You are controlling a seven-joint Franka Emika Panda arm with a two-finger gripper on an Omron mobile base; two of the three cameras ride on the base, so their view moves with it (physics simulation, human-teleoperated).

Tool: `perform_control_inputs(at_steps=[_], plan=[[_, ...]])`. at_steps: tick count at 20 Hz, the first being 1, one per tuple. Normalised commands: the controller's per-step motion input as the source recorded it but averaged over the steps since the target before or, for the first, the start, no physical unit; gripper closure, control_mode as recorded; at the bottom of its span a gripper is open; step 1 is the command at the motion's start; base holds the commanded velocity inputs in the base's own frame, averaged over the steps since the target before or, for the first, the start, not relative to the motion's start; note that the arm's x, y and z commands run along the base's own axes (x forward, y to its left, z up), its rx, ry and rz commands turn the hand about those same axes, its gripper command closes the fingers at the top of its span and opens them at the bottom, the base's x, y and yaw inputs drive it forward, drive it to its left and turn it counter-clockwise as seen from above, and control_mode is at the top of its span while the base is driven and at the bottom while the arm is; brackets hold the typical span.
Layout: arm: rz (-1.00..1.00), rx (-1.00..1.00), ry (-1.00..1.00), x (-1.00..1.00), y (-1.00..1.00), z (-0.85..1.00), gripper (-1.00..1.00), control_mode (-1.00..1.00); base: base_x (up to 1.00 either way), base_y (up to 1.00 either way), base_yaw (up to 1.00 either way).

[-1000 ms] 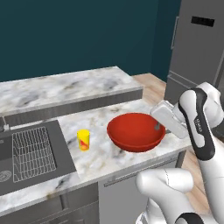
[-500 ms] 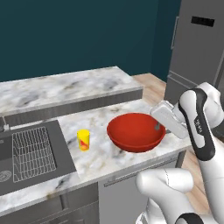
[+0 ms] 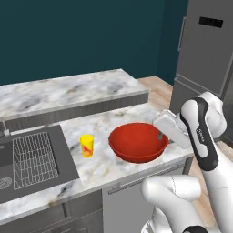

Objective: Pick the cup and bowl from the counter and place them on the counter next to the sink.

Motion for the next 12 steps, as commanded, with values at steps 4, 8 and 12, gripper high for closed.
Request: perform_control_inputs(at_steps=[4,8,12], plan=[[-0.07,0.0,0.0,0.23,0.21,-0.34,1.0,-1.0,0.0,0.0,0.0],[-0.08,0.0,0.0,0.24,0.18,-0.34,1.0,-1.0,0.0,0.0,0.0],[-0.09,0.0,0.0,0.2,0.24,-0.27,1.0,-1.0,0.0,0.0,0.0]])
